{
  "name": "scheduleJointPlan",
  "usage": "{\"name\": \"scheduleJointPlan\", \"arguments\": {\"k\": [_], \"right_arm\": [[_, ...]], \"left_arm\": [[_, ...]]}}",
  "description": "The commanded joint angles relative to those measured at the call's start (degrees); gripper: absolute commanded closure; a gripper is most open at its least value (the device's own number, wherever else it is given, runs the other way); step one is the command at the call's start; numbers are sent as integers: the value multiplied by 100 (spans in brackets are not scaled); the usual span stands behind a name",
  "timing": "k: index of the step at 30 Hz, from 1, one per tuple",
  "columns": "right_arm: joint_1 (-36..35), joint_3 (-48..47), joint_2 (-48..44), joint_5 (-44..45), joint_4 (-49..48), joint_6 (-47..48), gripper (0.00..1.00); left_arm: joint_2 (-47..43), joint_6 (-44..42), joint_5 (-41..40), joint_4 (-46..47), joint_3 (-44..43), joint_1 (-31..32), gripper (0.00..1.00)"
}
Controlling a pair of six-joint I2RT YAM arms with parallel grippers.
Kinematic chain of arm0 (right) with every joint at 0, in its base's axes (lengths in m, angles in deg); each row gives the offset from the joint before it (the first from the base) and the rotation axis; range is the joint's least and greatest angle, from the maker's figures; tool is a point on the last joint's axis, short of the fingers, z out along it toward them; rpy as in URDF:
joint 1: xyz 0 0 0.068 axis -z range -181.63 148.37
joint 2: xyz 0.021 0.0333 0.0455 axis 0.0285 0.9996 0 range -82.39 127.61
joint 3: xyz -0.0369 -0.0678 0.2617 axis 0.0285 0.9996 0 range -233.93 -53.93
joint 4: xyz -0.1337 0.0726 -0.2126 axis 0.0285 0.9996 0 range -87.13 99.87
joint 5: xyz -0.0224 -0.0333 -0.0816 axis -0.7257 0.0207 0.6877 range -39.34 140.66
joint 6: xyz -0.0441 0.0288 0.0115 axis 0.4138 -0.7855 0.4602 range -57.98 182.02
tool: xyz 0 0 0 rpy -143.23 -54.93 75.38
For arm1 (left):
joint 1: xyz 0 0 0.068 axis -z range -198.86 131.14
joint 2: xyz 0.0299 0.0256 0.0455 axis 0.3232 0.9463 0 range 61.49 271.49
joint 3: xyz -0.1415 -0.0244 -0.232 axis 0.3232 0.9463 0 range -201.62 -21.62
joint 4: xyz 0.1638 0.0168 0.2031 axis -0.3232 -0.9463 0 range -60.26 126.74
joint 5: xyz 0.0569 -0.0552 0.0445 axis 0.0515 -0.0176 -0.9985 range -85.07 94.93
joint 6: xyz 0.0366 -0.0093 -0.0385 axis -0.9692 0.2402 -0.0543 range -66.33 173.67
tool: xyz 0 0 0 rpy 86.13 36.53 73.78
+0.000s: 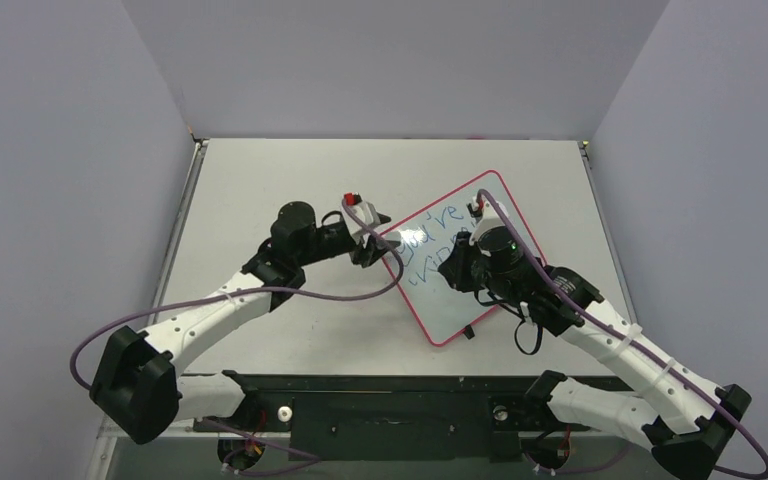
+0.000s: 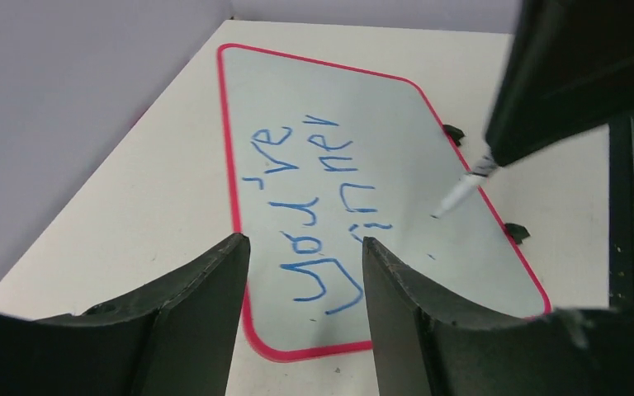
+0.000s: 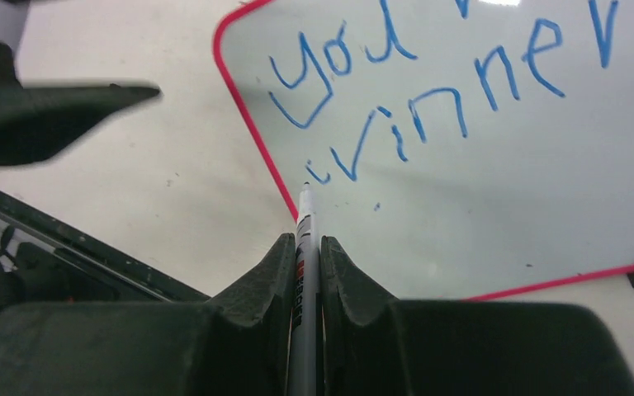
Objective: Write a sentence on the whiteboard
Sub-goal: Hold the whiteboard on the whiteboard stand.
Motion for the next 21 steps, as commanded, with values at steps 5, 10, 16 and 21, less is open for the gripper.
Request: {"name": "scheduleJointPlan", "arguments": {"k": [5,10,16,21], "right_arm": [[-29,630,-416,696,328,56,100],[-81,800,-551,814,337,14,100],[-124,836,-543,856,328,35,100],[-152,825,-524,922,323,88,100]], "left_arm": [[1085,2453,543,227,-965,-676,50],[1726,2882,898,-449,-1684,-852,50],[2318,3502,1103,-516,-2052,-1026,51],[2794,3861,1297,-816,-2443,-1093,54]]}}
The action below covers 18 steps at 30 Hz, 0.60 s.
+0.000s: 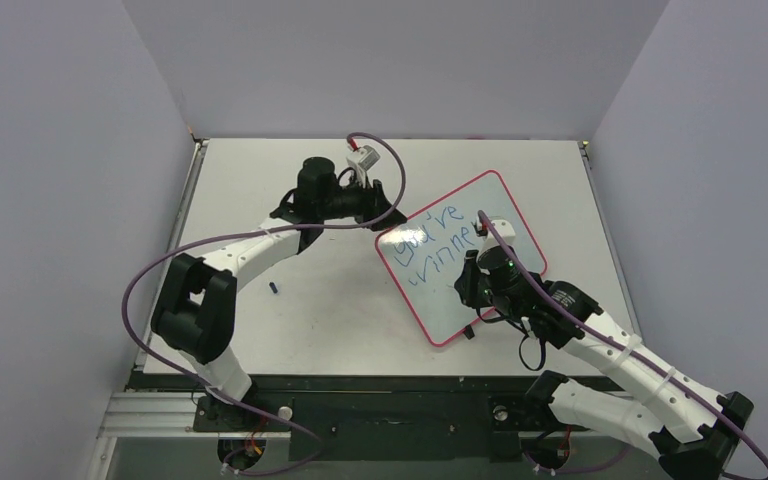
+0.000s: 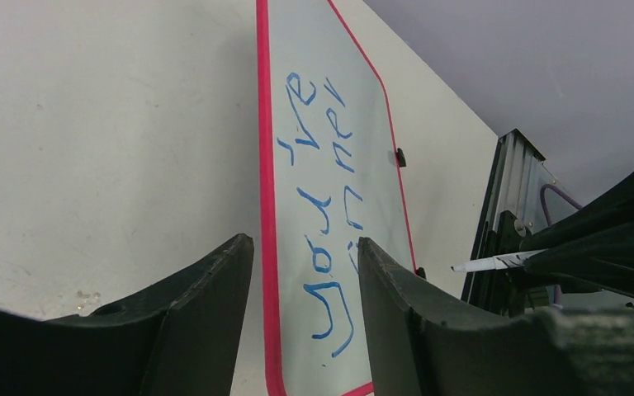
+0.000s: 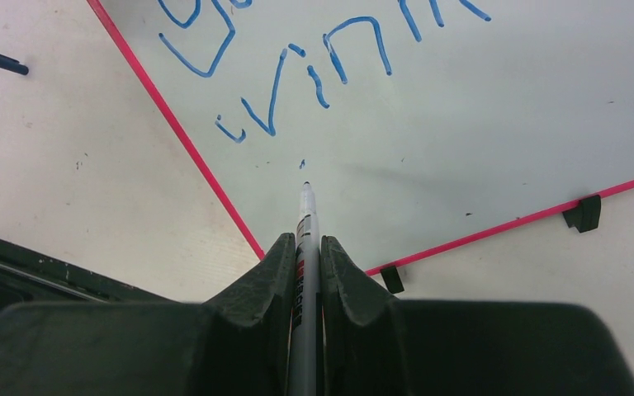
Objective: Write a sentence on the whiteboard
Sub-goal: Hold the whiteboard on the whiteboard stand.
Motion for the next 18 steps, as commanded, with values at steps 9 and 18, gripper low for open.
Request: {"name": "scheduleJointPlan", "arguments": {"k": [9,18], "right_arm": [[-90,46,-32,212,-169,98,100],[-147,86,27,197,-249,106,100]], "left_arm": [[692,695,533,-345,-655,-65,60],[875,740,761,-506,-795,-5,72]]}}
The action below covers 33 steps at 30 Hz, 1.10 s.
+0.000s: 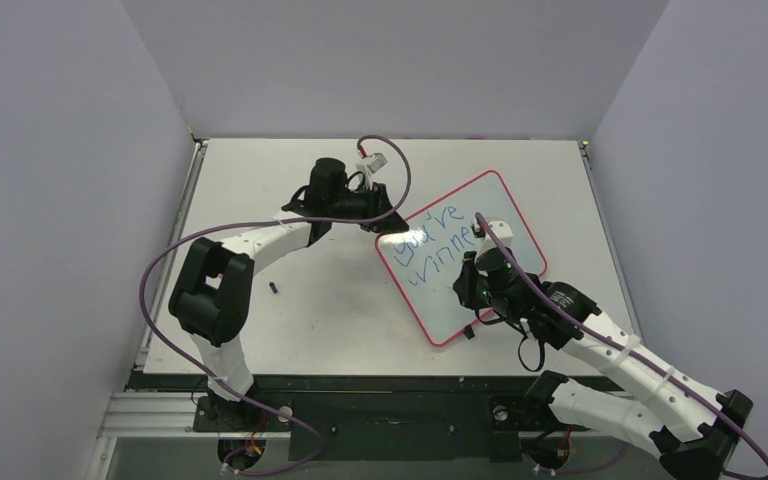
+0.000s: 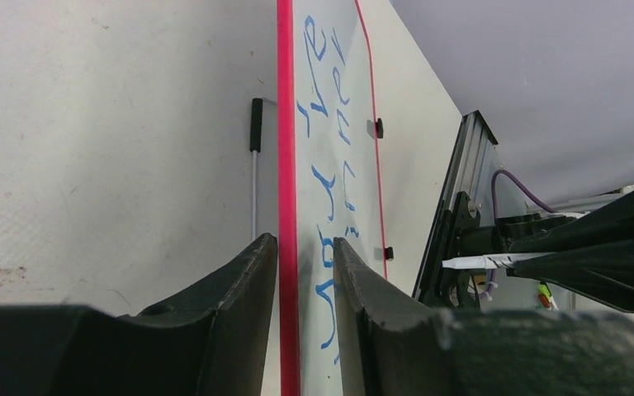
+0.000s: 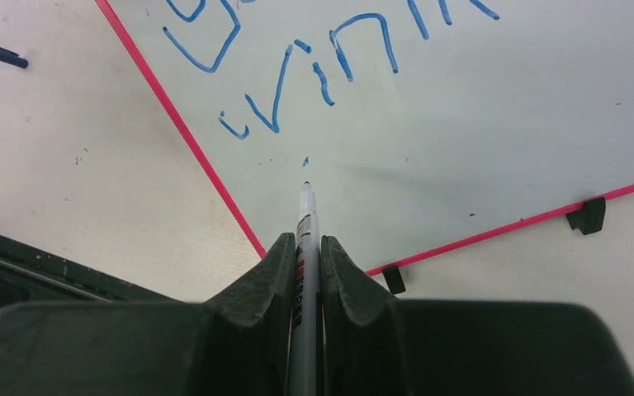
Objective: Write a sentence on the whiteboard
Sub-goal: Hold the whiteboard on the whiteboard stand, then write a sentence on the whiteboard.
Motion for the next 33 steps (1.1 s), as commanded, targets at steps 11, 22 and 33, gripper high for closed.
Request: {"name": "scheduleJointPlan", "arguments": {"k": [11,22,33], "right_arm": [[-473,242,285,494,-583,75,100],[-974,361,718,990,-898,-36,100],[-973,561,901,1312,-1219,-60,100]], "left_arm": [[-16,-65,379,28,-241,142,100],[-166,-153,350,136,-137,201,100],[-242,-165,354,190,-93,246,100]]}}
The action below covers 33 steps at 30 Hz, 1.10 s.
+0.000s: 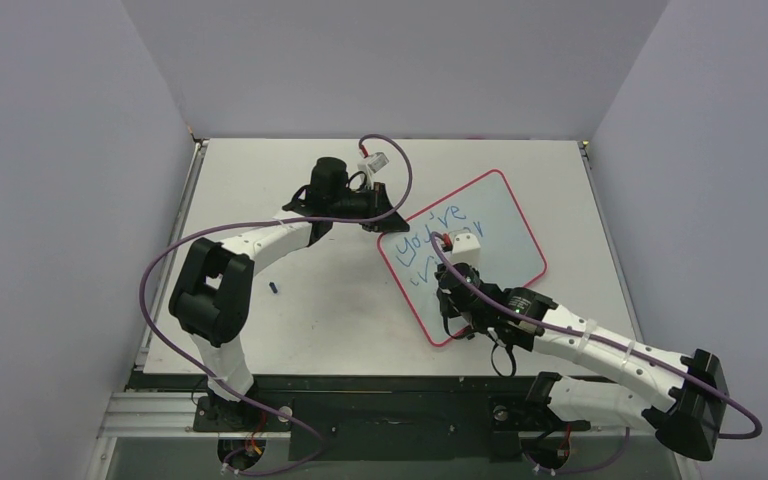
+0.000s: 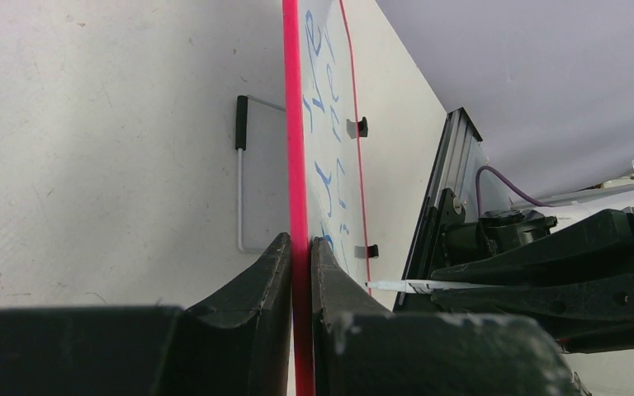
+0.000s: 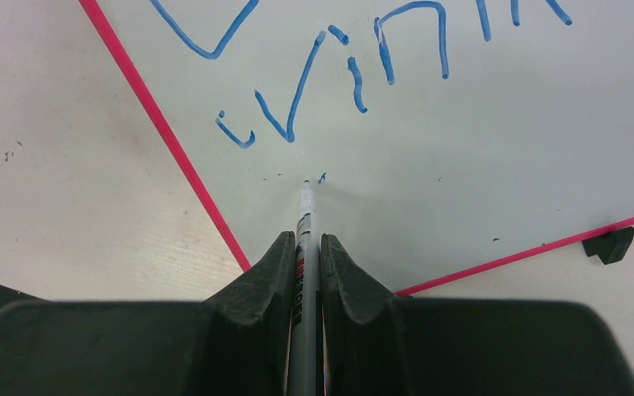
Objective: Write a sentence on the whiteboard
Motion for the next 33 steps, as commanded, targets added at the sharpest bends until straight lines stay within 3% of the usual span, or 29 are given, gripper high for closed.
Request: {"name": "scheduleJointPlan", "arguments": {"k": [1,33], "right_arm": [[-37,145,129,310,-400,-31,100],[-186,977,-401,128,-202,-656,100]], "left_arm": [[-247,-301,175,246,-55,190,100],[-265,-293,197,308,-39,225,100]]}}
